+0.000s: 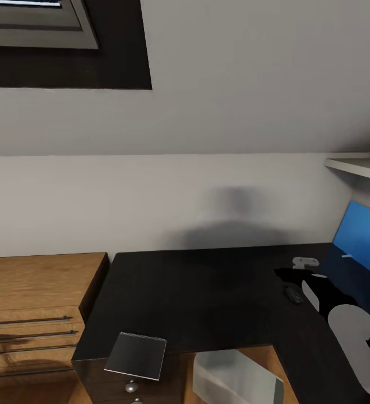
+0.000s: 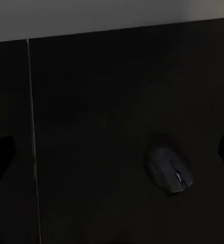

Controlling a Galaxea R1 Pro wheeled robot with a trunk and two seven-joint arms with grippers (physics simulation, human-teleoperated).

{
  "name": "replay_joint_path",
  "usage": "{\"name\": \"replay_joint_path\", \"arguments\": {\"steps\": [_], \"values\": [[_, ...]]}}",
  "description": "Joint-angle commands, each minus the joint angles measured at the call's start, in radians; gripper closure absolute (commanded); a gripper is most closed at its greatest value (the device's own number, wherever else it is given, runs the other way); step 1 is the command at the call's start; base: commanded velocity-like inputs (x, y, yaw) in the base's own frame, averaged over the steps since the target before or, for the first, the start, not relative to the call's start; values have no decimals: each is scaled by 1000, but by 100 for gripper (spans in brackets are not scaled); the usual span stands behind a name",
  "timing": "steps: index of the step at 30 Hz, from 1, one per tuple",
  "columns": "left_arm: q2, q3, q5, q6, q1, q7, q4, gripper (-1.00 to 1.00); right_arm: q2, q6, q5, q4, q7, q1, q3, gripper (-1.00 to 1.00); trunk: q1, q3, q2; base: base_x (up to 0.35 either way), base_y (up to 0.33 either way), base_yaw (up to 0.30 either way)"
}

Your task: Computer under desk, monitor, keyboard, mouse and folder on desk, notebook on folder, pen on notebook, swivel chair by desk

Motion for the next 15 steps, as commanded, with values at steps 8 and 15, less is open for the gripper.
{"name": "replay_joint_path", "arguments": {"steps": [8,15], "values": [[2,-8,31,-1,0,4,1,-100,2,7,4,-2,4,0,-8,-100,0,-1,-1,0,0,182],[1,-8,32,-1,0,4,3,-100,2,7,4,-1,4,0,-8,-100,0,-1,-1,0,0,200]]}}
